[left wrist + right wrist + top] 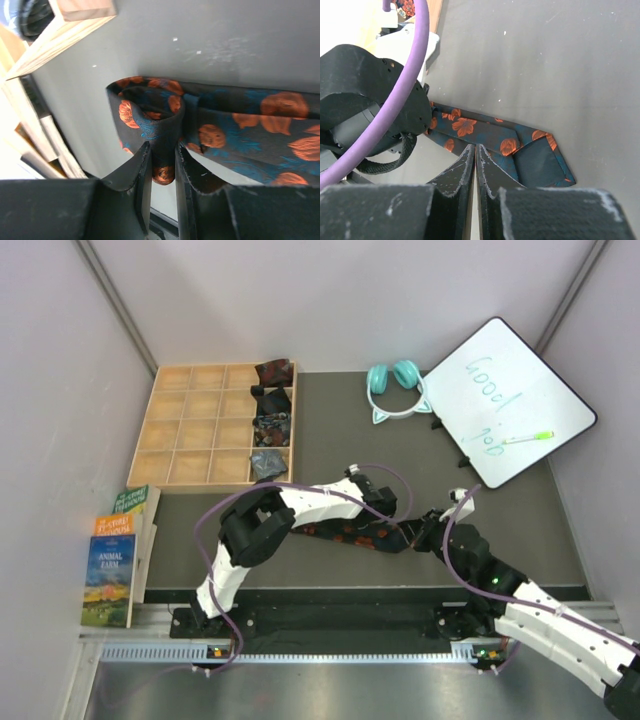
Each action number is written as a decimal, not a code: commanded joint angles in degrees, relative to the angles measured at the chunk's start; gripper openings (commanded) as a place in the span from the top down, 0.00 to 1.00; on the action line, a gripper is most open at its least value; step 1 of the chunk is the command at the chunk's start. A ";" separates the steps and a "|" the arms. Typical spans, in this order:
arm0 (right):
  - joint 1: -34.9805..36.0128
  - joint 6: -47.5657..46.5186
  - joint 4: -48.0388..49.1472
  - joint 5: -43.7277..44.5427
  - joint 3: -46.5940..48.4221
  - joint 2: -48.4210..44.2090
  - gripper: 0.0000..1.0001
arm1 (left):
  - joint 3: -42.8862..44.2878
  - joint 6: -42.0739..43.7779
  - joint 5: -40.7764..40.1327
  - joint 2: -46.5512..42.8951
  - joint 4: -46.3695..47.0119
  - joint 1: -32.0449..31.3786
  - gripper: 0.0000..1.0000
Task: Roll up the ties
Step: Roll the tie at the center of the board.
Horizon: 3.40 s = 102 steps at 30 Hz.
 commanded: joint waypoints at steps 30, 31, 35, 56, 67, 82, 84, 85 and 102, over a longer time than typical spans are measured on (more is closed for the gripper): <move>-0.39 -6.39 -4.62 -4.54 19.56 24.77 0.74 | -18.66 -6.23 11.89 -36.70 13.36 0.57 0.59; -0.39 -7.01 -6.65 -6.11 23.16 27.87 0.72 | -20.85 -7.20 13.03 -40.20 15.81 0.57 0.61; -1.18 -9.64 -19.55 -12.53 48.07 46.15 0.62 | -32.88 -9.40 16.55 -47.78 21.80 2.59 0.73; -1.36 -10.18 -42.53 -26.86 95.09 94.43 0.67 | -54.63 -11.60 39.50 -55.10 53.62 16.66 1.00; -1.36 -9.65 -40.59 -30.12 92.81 97.52 0.73 | -53.13 -10.99 38.97 -49.11 54.59 16.83 1.00; 0.66 -8.51 -40.77 -30.73 90.61 97.60 0.79 | -50.06 -8.88 35.63 -43.41 57.13 18.59 1.00; 0.66 -8.51 -41.12 -30.39 90.52 97.60 0.79 | -49.53 -8.79 35.80 -41.83 57.75 18.94 1.00; 0.66 -8.42 -41.29 -30.21 90.61 97.43 0.79 | -48.83 -8.70 35.63 -41.38 57.76 19.03 1.00; 1.37 -6.49 -40.15 -33.28 88.67 97.78 0.82 | -46.81 -7.82 29.48 -39.36 57.49 19.12 1.00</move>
